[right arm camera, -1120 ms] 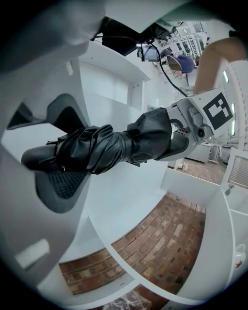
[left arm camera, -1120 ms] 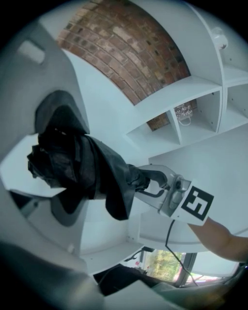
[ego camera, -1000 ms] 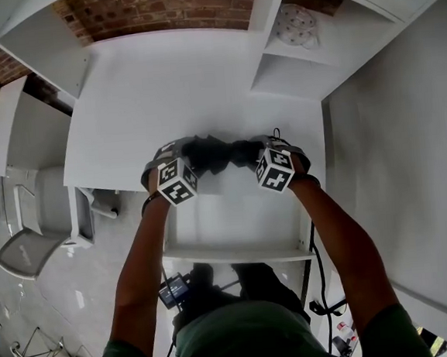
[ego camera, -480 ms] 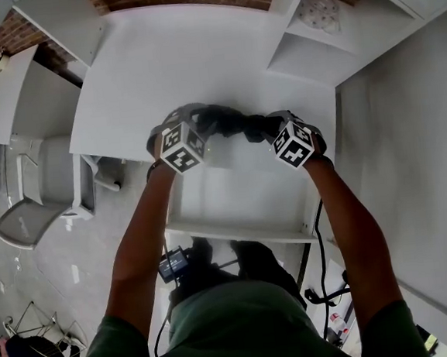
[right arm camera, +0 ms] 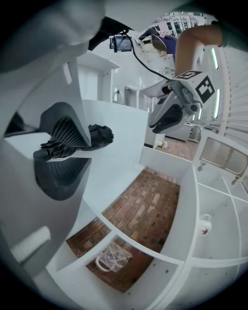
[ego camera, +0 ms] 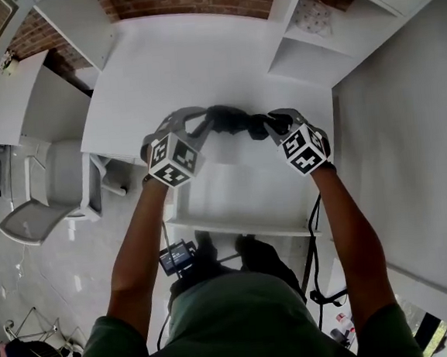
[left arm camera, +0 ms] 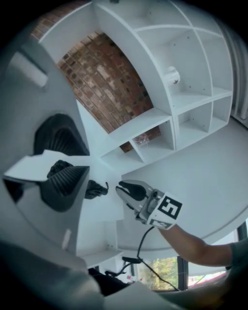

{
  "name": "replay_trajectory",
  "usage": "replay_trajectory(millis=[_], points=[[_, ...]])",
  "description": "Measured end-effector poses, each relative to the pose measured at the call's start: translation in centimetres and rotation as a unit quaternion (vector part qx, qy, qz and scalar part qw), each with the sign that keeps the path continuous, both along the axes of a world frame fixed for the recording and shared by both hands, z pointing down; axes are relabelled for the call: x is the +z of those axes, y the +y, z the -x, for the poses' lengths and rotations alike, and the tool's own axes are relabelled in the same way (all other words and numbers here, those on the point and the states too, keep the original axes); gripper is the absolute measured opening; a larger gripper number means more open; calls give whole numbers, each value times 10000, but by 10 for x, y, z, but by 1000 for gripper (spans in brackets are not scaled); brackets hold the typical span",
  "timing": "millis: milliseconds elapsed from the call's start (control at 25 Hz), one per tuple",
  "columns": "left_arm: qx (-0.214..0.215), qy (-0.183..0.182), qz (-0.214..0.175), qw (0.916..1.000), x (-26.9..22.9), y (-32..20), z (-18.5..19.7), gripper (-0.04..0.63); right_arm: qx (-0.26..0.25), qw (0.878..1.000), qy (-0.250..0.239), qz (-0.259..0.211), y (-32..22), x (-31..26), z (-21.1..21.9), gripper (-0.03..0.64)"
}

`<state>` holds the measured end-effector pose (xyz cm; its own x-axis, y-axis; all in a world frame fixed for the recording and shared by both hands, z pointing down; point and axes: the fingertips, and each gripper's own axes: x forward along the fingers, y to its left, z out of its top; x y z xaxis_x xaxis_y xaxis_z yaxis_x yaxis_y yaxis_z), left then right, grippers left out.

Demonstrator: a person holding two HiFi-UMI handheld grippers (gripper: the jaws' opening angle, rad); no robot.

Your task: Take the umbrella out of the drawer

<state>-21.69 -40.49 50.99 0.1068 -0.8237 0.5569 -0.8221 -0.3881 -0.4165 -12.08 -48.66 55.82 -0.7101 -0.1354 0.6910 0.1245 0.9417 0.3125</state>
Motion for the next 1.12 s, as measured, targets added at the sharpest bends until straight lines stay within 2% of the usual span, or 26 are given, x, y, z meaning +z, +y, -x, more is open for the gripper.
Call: replay_trajectory(millis=[120,280,400,560,840,1120], points=[[-32,140,-376,9992,-38,18,-8,50,107,9980,-621,-10,24,-50,-3,49],[-34,410,-890,9952,-91,46,-21,28,316,9886,-1474,40,60,-123,-14,24],[-15,745,-1218,9898,-129,73,-32,26,474,9769,-2080,124,90,-173,-28,9],[-77,1290,-1647,9778,-177,108,-41,25,607,9577,-2806,192,126,-231,-47,8],[35,1568,-2369,9588,-252,155,-59,25,683,9424,-3271,187,174,-303,-79,8],[124,1789,-2769,9440,-300,194,-70,24,760,9317,-3546,192,210,-351,-97,8]])
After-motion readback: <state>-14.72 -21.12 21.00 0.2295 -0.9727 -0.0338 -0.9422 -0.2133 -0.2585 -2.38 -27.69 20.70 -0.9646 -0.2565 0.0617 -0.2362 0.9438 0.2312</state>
